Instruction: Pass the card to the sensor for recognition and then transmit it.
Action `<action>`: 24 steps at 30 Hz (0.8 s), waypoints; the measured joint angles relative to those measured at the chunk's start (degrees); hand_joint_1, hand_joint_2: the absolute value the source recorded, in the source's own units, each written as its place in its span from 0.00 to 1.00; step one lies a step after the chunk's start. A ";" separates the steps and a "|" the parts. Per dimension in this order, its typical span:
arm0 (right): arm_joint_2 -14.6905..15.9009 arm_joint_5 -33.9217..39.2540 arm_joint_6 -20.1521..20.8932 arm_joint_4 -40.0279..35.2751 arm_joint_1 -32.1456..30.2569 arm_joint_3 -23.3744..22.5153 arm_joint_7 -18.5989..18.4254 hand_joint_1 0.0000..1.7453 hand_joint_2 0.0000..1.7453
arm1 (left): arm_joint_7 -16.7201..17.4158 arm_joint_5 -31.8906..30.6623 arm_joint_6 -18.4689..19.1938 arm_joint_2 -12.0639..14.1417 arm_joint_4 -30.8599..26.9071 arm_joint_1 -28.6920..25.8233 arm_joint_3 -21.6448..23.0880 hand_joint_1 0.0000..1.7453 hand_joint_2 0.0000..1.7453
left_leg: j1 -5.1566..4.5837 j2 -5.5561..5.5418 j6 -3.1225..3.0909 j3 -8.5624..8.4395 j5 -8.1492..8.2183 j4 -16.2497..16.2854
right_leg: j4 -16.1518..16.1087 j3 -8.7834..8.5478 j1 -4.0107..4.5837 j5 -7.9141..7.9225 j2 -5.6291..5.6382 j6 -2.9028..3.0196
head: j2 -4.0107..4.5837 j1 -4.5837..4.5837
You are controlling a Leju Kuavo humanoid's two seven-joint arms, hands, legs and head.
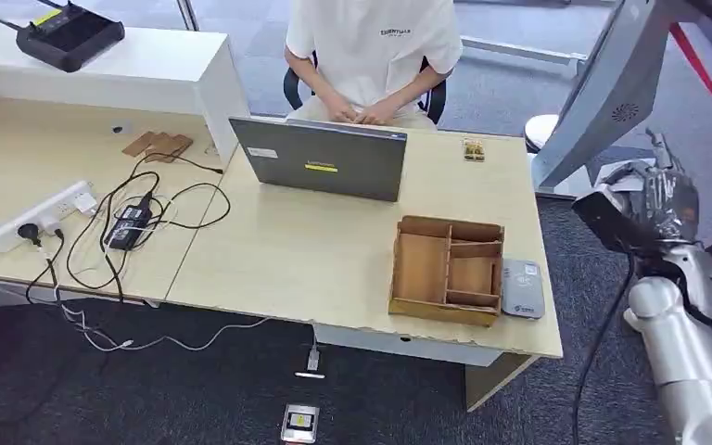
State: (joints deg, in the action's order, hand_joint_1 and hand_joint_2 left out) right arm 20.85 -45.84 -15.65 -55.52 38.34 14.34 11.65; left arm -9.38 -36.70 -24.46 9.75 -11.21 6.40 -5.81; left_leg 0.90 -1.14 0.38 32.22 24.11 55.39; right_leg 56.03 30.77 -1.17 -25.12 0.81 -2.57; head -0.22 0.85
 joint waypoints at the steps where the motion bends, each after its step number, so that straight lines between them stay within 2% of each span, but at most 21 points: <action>1: 0.02 -0.39 0.37 -0.09 -0.05 0.00 -0.09 1.00 1.00 | 0.00 -0.07 0.00 0.00 0.00 0.00 0.00 0.00 1.00 | 0.00 0.00 0.00 0.00 0.00 0.00 | 0.00 0.00 0.00 0.00 0.00 0.00 | 0.00 -0.02; 10: -0.02 -3.37 1.40 2.30 -0.74 0.26 -0.74 1.00 1.00 | -0.09 -0.85 0.02 -0.07 0.00 0.18 -0.02 0.00 1.00 | 0.01 0.00 0.00 0.00 0.00 -0.01 | 0.00 0.00 0.01 0.00 0.00 0.00 | 0.00 -0.02; 24: -0.90 -5.33 0.63 12.40 -1.98 0.72 -0.28 1.00 1.00 | 0.61 -1.12 0.00 -0.33 0.00 0.58 -0.02 0.00 1.00 | 0.01 -0.02 0.00 0.02 0.00 -0.01 | 0.00 0.01 0.01 -0.01 -0.01 0.00 | 0.00 0.00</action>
State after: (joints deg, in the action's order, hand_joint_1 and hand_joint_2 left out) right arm 19.96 -51.17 -15.02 -43.12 36.37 15.06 11.37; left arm -8.76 -37.81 -24.46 9.42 -11.21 6.98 -5.84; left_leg 0.91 -1.16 0.38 32.24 24.11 55.38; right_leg 56.03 30.78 -1.16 -25.13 0.80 -2.57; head -0.22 0.85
